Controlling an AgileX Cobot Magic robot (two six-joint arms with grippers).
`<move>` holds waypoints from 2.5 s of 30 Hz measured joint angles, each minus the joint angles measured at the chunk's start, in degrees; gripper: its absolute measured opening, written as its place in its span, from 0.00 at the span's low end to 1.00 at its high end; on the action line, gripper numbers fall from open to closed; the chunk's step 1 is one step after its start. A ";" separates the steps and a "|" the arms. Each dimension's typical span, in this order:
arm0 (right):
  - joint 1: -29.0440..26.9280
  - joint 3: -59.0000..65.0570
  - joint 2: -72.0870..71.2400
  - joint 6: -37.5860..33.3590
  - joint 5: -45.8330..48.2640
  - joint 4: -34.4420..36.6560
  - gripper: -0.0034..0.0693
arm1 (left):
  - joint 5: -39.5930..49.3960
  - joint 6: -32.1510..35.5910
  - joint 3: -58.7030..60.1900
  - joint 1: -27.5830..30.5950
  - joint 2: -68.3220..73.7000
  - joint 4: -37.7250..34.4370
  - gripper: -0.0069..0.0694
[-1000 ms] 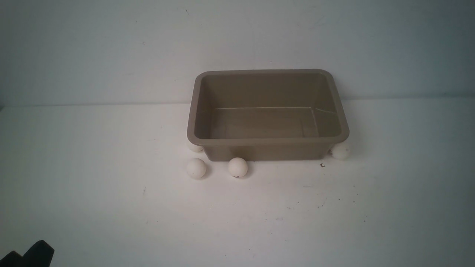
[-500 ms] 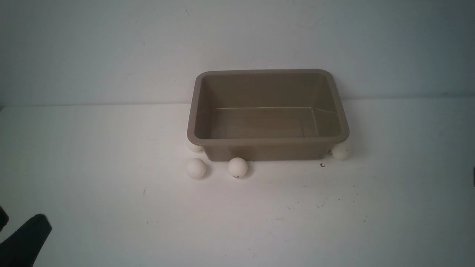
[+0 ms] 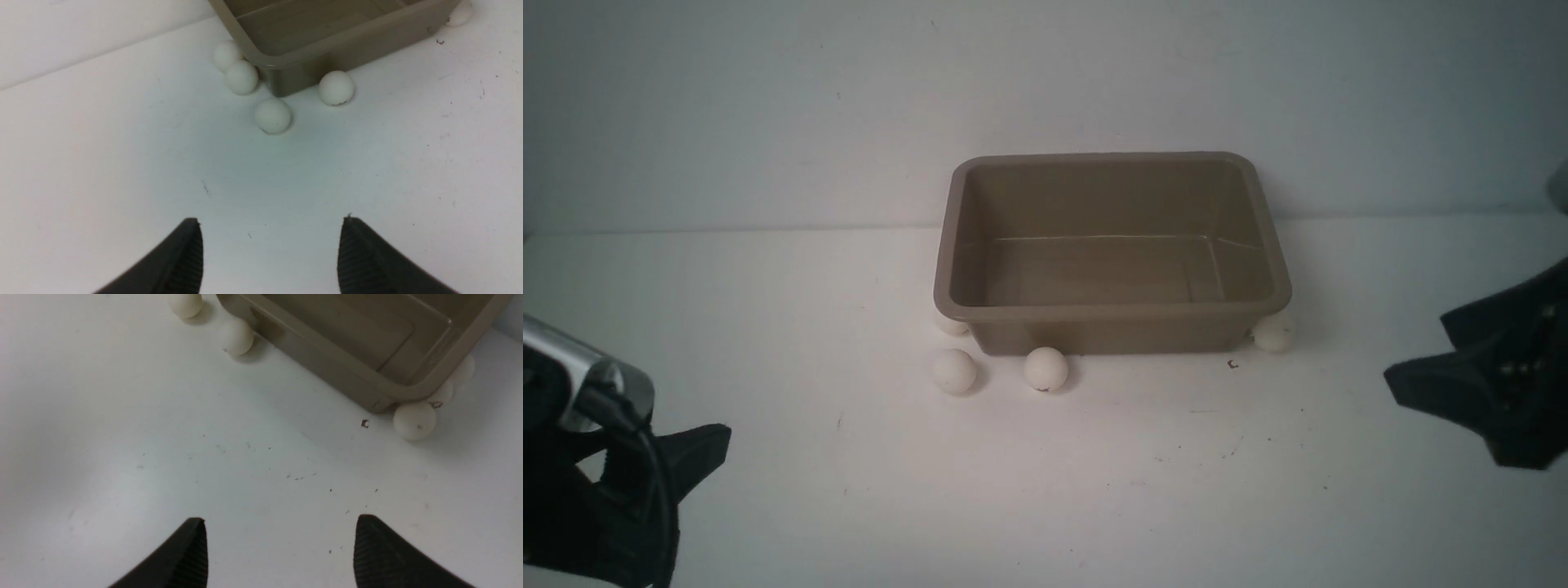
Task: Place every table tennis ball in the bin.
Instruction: Use the right arm to clamp the table tennis ball closest to it
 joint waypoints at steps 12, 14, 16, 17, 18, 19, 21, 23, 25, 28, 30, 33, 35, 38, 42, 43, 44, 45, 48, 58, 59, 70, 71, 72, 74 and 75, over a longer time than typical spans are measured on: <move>0.97 -4.24 19.32 -2.03 -8.57 -0.27 0.65 | -0.75 18.14 -2.09 0.00 7.63 -17.81 0.84; 0.97 -5.86 23.12 -2.03 -9.09 -0.44 0.65 | -1.29 18.75 -2.09 0.00 7.63 -18.33 0.85; 0.97 -7.42 26.66 -2.03 -9.86 -1.48 0.65 | -1.47 18.98 -2.09 0.00 7.74 -18.33 0.85; 0.97 -8.08 28.27 -2.03 -10.62 -2.01 0.65 | -1.47 18.98 -2.09 0.00 7.80 -18.39 0.85; 0.97 -8.68 29.69 -2.03 -11.38 -2.66 0.65 | -1.47 18.98 -2.09 0.00 7.81 -18.39 0.85; 0.97 -9.22 30.99 -2.03 -12.38 -3.29 0.65 | -1.47 18.98 -2.09 0.00 7.81 -18.39 0.85; 0.97 -9.85 32.80 -2.03 -14.10 -4.43 0.65 | -1.42 18.98 -2.09 0.00 7.81 -18.53 0.85; 0.97 -10.30 34.34 -2.03 -16.36 -5.15 0.65 | -1.22 18.98 -2.09 0.00 7.81 -18.60 0.85; 0.97 -10.37 35.89 -1.69 -18.73 -5.74 0.65 | -1.09 18.98 -2.09 0.00 7.81 -18.80 0.85; 0.97 -10.96 38.94 -0.27 -20.32 -6.75 0.65 | -0.68 18.93 -2.09 0.00 7.81 -19.62 0.85; 0.97 -11.85 41.05 0.28 -21.17 -7.31 0.65 | -0.23 18.93 -2.09 0.00 7.81 -19.83 0.85; 0.97 -13.52 44.09 0.71 -22.19 -7.53 0.65 | 0.04 18.93 -2.09 0.00 7.81 -19.85 0.85; 0.97 -14.98 45.72 0.78 -22.46 -7.53 0.65 | 0.04 18.93 -2.09 0.00 7.81 -19.85 0.85; 0.97 -16.24 47.10 0.78 -22.53 -7.53 0.65 | 0.04 18.93 -2.09 0.00 7.81 -19.89 0.85; 0.97 -17.62 48.32 1.00 -22.69 -7.53 0.65 | 0.04 18.93 -2.09 0.00 7.81 -20.02 0.85; 0.97 -17.85 48.82 1.00 -23.23 -7.53 0.65 | 0.04 18.93 -2.09 0.00 7.81 -20.02 0.85; 0.97 -17.85 48.94 1.00 -23.32 -7.53 0.65 | 0.04 18.93 -2.09 0.00 7.81 -20.02 0.85; 0.97 -17.91 49.43 1.00 -23.62 -7.53 0.65 | 0.04 18.93 -2.09 0.00 7.81 -20.02 0.85; 0.97 -17.91 50.30 1.00 -23.92 -7.64 0.65 | 0.06 18.93 -2.09 0.00 7.81 -20.02 0.85; 0.97 -17.95 53.12 1.00 -28.51 -7.76 0.65 | 0.06 18.93 -2.09 0.00 7.81 -20.02 0.85; 0.97 -17.95 53.35 1.00 -28.85 -7.76 0.65 | 0.06 18.93 -2.09 0.00 7.81 -20.02 0.85; 0.97 -17.95 54.22 0.75 -30.69 -7.76 0.57 | 0.06 18.93 -2.09 0.00 7.81 -20.02 0.85; 0.97 -17.90 54.22 0.75 -30.69 -7.76 0.56 | 0.06 18.93 -2.09 0.00 7.81 -20.02 0.85; 0.97 -17.90 54.22 0.75 -30.69 -7.76 0.55 | 0.06 18.93 -2.09 0.00 7.81 -20.02 0.85; 0.97 -17.85 54.22 0.75 -30.69 -7.76 0.52 | 0.06 18.93 -2.09 0.00 7.81 -20.02 0.85; 0.97 -17.85 54.22 0.75 -30.83 -7.76 0.51 | 0.06 18.93 -2.09 0.00 7.81 -20.02 0.85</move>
